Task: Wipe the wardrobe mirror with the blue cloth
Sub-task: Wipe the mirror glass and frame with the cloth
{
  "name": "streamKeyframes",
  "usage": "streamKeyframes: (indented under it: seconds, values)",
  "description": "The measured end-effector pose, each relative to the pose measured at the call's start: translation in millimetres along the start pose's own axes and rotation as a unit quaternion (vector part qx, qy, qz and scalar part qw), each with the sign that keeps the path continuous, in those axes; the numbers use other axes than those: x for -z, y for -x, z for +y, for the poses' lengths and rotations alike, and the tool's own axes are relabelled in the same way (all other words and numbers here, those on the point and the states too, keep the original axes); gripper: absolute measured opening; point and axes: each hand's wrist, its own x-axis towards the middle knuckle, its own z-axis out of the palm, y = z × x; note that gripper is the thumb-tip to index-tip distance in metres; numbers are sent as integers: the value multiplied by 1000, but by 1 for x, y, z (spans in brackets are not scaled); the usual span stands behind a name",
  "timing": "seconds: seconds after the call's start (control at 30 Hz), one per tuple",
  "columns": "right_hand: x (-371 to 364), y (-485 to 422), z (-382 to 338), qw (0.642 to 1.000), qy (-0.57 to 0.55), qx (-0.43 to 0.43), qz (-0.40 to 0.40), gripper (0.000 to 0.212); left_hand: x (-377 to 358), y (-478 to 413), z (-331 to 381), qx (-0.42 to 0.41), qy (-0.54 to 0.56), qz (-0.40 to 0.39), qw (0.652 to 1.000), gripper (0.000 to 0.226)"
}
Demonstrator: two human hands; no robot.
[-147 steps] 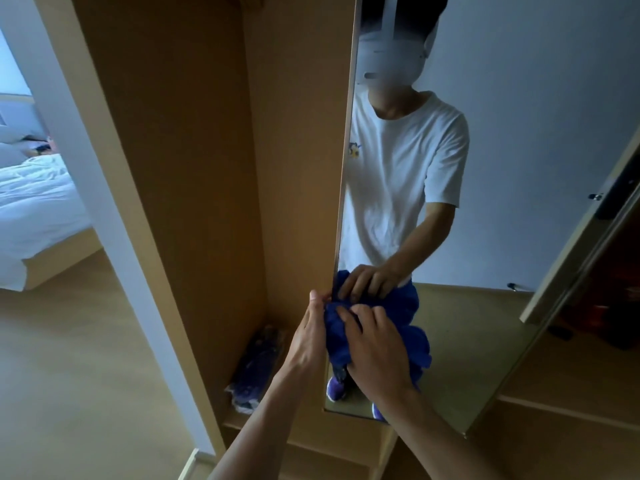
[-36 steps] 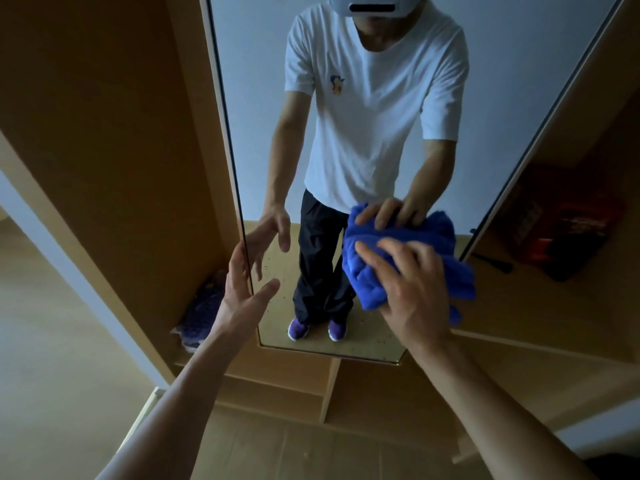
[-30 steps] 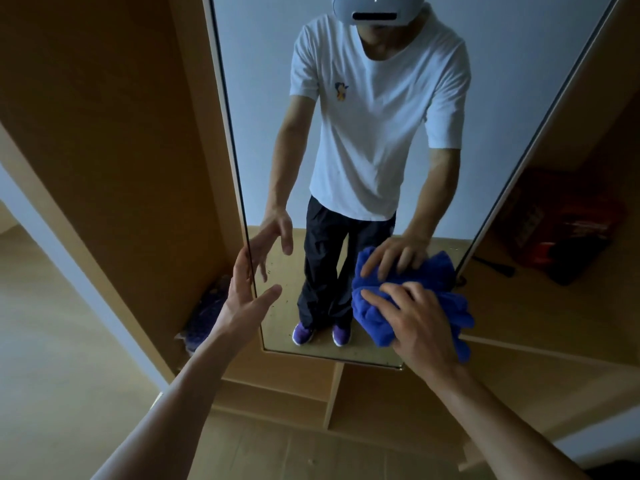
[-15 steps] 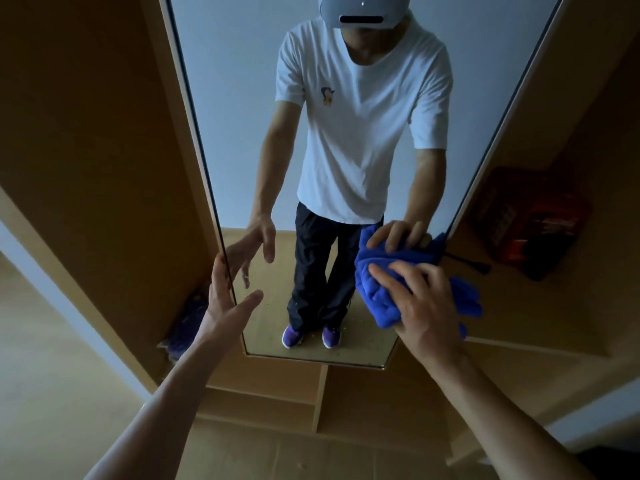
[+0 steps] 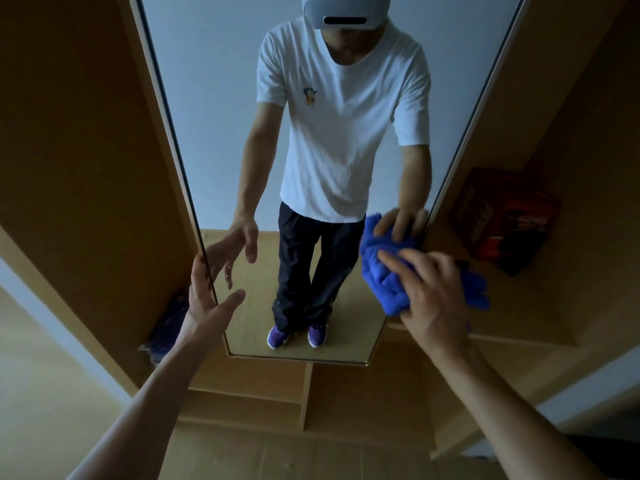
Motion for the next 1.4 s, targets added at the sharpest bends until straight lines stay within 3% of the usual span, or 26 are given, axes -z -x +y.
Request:
streamKeyframes:
  seconds: [0.1,0.17,0.23,0.37,0.43,0.5,0.67,0.73,0.9,0.97,1.17,1.27,1.4]
  values:
    - [-28,45,-9,993,16,18,-117,81,2,-1,-3,1,7,-2,1000,102]
    - [-33,56,-11,988,10,15,-156,79,5,-3,-7,-1,2,-8,1000,104]
    - [-26,46,-11,990,4,5,-140,75,6,-5,-8,-13,4,-16,1000,104]
    - [-1,-10,-5,999,-21,-7,25,54,2,-3,-9,-19,4,-3,1000,105]
    - [1,-22,-2,998,-19,-13,62,52,-3,-1,-8,-30,-4,11,999,104]
    - [-7,-7,-9,999,-20,-14,46,55,-6,-1,-9,-24,-19,25,999,103]
    - [-35,49,-25,994,2,17,-106,74,-11,3,-8,-6,-36,39,999,103]
    - [-35,42,-27,995,-8,12,-97,72,-11,3,-5,-9,-39,39,998,102]
    - [-16,-20,-33,999,-32,13,32,58,-11,6,-2,-4,-45,42,998,102]
    - [-18,-25,-35,998,-37,6,48,57,-12,6,-1,-3,-46,42,998,102]
    - [-46,49,-33,993,-1,47,-111,75,-9,7,-4,-7,-54,43,998,100]
    - [-42,42,-32,991,-2,49,-124,71,-8,8,-3,-7,-53,42,998,99]
    - [-14,-11,-30,999,-30,12,19,60,-11,10,-3,-8,-59,51,997,98]
